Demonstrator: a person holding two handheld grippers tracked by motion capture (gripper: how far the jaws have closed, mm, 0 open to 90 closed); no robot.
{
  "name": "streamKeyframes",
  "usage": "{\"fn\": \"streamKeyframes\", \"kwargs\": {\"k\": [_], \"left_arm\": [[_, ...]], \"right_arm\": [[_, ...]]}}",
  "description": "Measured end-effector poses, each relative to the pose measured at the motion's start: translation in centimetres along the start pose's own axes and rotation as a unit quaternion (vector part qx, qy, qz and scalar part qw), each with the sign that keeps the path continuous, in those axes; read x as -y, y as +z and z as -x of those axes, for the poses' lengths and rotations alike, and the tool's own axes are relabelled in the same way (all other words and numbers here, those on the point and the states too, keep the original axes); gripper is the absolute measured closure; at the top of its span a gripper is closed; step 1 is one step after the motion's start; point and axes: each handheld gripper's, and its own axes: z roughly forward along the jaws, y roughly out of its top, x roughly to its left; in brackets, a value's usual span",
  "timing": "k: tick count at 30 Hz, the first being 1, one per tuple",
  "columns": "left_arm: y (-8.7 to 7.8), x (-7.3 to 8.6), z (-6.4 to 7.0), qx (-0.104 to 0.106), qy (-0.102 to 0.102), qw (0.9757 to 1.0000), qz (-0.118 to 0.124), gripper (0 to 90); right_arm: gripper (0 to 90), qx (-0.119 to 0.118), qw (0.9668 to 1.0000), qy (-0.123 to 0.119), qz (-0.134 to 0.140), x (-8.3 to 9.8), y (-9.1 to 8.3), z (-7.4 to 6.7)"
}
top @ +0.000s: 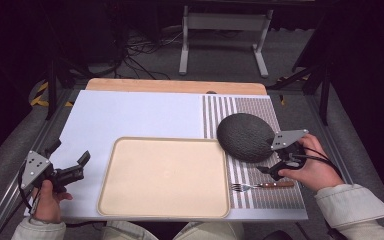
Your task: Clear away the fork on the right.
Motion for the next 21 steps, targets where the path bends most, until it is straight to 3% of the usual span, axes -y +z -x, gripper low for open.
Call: {"fn": "streamKeyframes", "kwargs": {"k": [11,21], "left_arm": [[0.0,0.0,0.0,0.0,-0.004,1.0,0.002,0.4],[0.0,0.1,-0.1,0.0,-0.009,1.0,0.003,0.4]], "right_arm": [[6.5,-0.022,0.9978,-0.027,-0.055,-0.3,0.8,0.0],[7.6,-0.044,0.9925,-0.044,-0.105,-0.2,1.6,-0.1]]}}
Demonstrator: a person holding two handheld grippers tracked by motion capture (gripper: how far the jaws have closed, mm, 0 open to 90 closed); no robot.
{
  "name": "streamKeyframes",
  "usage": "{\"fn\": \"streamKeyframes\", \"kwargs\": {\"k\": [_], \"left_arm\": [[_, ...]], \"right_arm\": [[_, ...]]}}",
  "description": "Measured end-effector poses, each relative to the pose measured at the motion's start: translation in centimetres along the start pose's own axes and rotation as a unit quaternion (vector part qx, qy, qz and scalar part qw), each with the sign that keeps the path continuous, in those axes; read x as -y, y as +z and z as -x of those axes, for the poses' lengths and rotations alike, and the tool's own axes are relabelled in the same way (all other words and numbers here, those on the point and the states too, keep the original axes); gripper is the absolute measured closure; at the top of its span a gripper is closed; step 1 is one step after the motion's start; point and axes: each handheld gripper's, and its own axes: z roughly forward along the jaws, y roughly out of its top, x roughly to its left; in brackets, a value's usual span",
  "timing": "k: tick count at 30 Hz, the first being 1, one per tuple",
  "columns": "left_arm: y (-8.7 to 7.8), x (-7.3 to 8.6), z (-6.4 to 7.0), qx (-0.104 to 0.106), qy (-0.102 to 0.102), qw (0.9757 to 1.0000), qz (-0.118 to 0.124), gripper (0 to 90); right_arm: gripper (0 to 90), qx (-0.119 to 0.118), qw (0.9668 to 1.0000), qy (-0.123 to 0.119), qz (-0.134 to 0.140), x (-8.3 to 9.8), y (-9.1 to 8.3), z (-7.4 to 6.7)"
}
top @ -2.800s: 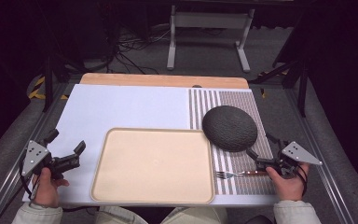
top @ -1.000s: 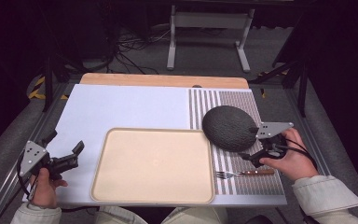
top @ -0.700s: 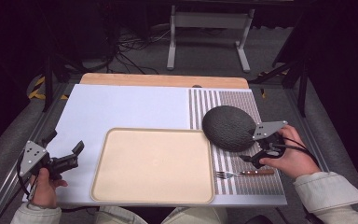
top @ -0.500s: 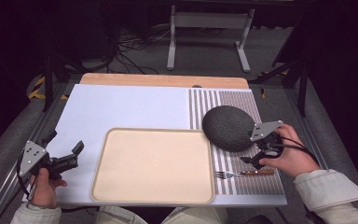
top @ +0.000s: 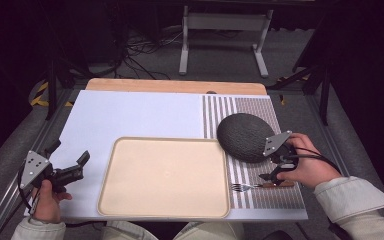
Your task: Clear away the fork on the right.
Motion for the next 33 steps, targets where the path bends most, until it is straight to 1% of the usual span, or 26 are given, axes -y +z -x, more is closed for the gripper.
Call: {"fn": "streamKeyframes", "kwargs": {"k": [6,12,13,14,15,16,18,19,20,22,23,25,26,27,30,32,33], "left_arm": [[0.0,0.0,0.0,0.0,0.0,1.0,0.0,0.4],[0.0,0.0,0.0,-0.001,0.0,1.0,0.0,0.4],[0.0,0.0,0.0,-0.001,0.0,1.0,0.0,0.4],[0.0,0.0,0.0,-0.001,0.0,1.0,-0.001,0.4],[0.0,0.0,0.0,-0.001,0.0,1.0,-0.001,0.4],[0.0,0.0,0.0,-0.001,0.0,1.0,-0.001,0.4],[0.0,0.0,0.0,-0.001,0.0,1.0,-0.001,0.4],[0.0,0.0,0.0,0.0,0.0,1.0,-0.001,0.4],[0.0,0.0,0.0,-0.001,0.0,1.0,0.0,0.4],[0.0,0.0,0.0,0.0,0.0,1.0,0.0,0.4],[0.0,0.0,0.0,-0.001,0.0,1.0,0.0,0.4],[0.0,0.0,0.0,-0.001,0.0,1.0,0.0,0.4],[0.0,0.0,0.0,-0.001,0.0,1.0,0.0,0.4],[0.0,0.0,0.0,-0.001,0.0,1.0,-0.001,0.4],[0.0,0.0,0.0,0.0,0.001,1.0,-0.001,0.4],[0.0,0.0,0.0,0.0,0.001,1.0,-0.001,0.4],[0.0,0.0,0.0,0.0,0.0,1.0,-0.001,0.4]], "right_arm": [[7.6,-0.006,0.9999,0.002,-0.011,0.2,0.1,0.0],[10.0,-0.017,0.9998,-0.002,-0.008,0.0,0.5,-0.3],[11.3,-0.02,0.9997,-0.006,-0.01,-0.1,0.6,-0.3],[16.7,-0.029,0.9995,-0.006,-0.013,-0.1,0.8,-0.4],[20.9,-0.045,0.9987,-0.014,-0.02,-0.1,1.0,-0.5],[21.6,-0.049,0.9985,-0.016,-0.021,0.0,1.2,-0.6],[26.7,-0.058,0.9974,-0.024,-0.034,0.1,1.6,-0.8],[28.3,-0.067,0.9964,-0.028,-0.045,0.1,1.7,-0.9],[29.0,-0.07,0.9959,-0.028,-0.05,0.1,1.9,-1.0],[32.8,-0.081,0.9937,-0.046,-0.063,0.2,2.2,-1.1],[34.3,-0.084,0.9929,-0.05,-0.067,0.3,2.3,-1.2],[40.4,-0.095,0.9902,-0.061,-0.081,0.4,2.6,-1.4],[42.9,-0.104,0.9883,-0.061,-0.093,0.4,2.7,-1.5],[42.9,-0.104,0.9883,-0.061,-0.093,0.4,2.7,-1.5],[48.6,-0.107,0.9848,-0.075,-0.114,0.4,3.1,-1.7],[52.5,-0.11,0.9826,-0.084,-0.124,0.3,3.3,-1.7],[55.0,-0.115,0.9799,-0.094,-0.133,0.3,3.4,-1.7]]}}
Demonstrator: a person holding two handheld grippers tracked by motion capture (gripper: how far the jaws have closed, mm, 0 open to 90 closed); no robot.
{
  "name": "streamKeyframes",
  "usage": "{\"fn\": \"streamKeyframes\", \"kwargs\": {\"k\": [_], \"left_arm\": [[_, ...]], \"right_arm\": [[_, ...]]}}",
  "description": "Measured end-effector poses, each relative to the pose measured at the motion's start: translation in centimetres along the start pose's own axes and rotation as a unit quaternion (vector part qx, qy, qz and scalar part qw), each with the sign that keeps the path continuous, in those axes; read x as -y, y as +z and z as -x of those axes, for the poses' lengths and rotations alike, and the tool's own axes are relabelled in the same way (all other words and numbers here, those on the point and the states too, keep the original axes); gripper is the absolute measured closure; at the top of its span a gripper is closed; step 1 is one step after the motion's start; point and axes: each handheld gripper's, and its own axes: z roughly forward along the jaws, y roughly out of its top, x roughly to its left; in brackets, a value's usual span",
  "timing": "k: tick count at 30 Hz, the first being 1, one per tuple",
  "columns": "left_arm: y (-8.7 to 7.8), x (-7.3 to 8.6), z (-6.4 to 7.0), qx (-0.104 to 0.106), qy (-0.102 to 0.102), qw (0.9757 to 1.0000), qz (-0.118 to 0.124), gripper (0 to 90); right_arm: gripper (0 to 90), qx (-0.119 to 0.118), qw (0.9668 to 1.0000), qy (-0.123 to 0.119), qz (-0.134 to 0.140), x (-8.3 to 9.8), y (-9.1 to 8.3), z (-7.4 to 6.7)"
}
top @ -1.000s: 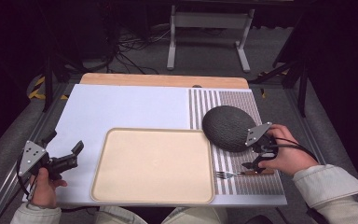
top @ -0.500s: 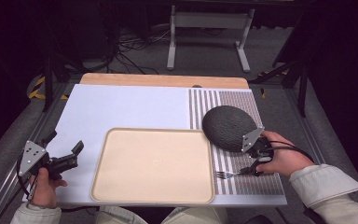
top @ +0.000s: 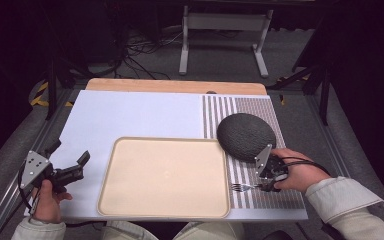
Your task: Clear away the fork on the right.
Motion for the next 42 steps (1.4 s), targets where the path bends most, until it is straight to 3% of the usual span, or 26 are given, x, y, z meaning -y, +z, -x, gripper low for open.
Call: {"fn": "streamKeyframes", "kwargs": {"k": [9,16,31,42], "left_arm": [[0.0,0.0,0.0,0.0,0.0,1.0,0.0,0.4],[-0.1,-0.1,0.0,0.002,0.001,1.0,0.0,0.4],[-0.1,-0.1,0.0,0.0,-0.001,1.0,0.002,0.4],[-0.1,-0.1,0.0,0.001,-0.002,1.0,0.002,0.4]], "right_arm": [[74.3,-0.009,0.9986,-0.034,-0.04,-0.5,0.4,0.0],[77.6,-0.012,0.9964,-0.065,-0.053,-0.8,0.6,0.0],[77.9,-0.009,0.9963,-0.07,-0.05,-0.7,0.5,0.0],[77.9,0.023,0.9978,-0.055,-0.029,-0.8,-2.0,0.0]]}}
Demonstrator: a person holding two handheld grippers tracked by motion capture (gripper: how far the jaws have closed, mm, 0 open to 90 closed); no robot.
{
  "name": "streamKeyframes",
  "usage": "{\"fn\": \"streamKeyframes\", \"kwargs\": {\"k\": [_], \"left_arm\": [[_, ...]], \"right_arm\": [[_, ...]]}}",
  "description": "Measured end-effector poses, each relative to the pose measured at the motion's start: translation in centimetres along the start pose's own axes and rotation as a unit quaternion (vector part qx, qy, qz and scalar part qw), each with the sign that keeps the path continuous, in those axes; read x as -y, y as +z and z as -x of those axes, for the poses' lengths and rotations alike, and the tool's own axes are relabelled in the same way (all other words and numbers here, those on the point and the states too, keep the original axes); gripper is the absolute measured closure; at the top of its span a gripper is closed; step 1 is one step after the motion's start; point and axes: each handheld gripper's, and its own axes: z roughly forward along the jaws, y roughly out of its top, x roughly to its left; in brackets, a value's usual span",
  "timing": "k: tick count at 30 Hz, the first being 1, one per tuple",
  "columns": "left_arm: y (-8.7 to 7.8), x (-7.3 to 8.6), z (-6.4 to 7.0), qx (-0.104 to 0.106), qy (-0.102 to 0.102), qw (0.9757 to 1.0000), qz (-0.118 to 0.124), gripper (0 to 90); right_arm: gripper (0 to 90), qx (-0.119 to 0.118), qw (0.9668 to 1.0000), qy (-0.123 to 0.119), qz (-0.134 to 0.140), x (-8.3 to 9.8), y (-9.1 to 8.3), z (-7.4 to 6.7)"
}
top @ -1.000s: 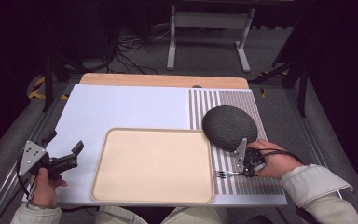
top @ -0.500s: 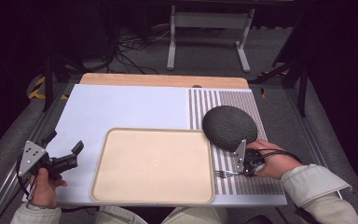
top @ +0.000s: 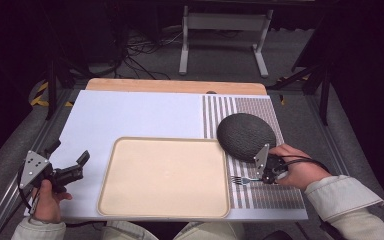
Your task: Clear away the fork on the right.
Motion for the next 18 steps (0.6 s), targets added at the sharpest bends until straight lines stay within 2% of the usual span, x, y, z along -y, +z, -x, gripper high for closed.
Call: {"fn": "streamKeyframes", "kwargs": {"k": [9,18], "left_arm": [[0.0,0.0,0.0,-0.001,-0.001,1.0,0.001,0.4],[0.0,0.0,0.0,-0.002,-0.002,1.0,0.001,0.4]], "right_arm": [[77.9,0.024,0.9991,0.023,0.026,-0.4,-2.1,0.4],[77.9,0.052,0.9963,0.041,0.055,-1.2,-3.9,0.8]]}}
